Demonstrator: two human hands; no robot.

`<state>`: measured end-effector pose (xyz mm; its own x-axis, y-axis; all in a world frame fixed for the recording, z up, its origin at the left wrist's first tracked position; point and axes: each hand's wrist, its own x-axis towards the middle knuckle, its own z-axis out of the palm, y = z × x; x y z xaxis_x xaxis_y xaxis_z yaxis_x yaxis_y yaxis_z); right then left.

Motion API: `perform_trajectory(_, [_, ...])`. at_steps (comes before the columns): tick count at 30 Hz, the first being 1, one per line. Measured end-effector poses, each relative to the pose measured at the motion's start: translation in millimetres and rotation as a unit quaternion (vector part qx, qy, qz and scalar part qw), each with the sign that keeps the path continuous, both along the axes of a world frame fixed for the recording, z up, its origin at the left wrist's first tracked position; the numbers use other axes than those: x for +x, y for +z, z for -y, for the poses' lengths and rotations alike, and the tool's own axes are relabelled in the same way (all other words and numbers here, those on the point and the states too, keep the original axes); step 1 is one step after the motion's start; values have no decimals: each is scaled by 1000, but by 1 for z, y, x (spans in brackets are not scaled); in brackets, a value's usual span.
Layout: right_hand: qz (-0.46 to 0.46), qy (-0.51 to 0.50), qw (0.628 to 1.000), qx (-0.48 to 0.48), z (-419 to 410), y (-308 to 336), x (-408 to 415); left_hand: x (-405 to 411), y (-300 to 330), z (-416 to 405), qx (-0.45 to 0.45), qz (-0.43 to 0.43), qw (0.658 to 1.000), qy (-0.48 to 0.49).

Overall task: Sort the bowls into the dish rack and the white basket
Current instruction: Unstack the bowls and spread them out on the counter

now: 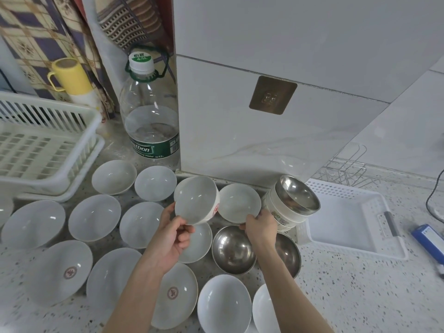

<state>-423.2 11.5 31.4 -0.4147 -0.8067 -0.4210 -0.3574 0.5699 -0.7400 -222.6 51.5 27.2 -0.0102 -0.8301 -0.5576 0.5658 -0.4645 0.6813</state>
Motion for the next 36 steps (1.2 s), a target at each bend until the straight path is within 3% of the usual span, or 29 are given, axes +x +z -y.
perform_trajectory(7, [30, 13, 997, -70, -39, 15, -17, -8, 8, -24, -24, -42, 999, 14])
perform_trajectory(11, [70, -9, 996, -56, -62, 21, -37, -21, 12, -35, -20, -44, 999, 9])
perform_trajectory(20, [218, -73, 971, -61, -107, 36, -98, -82, 19, -58, -38, -56, 997, -34])
perform_trajectory(26, [222, -62, 971, -68, -130, 37, -154, -135, 14, -77, -49, -52, 997, -27])
perform_trajectory(36, [213, -134, 966, -67, -157, 23, -235, -199, 9, -98, -60, -66, 996, -25])
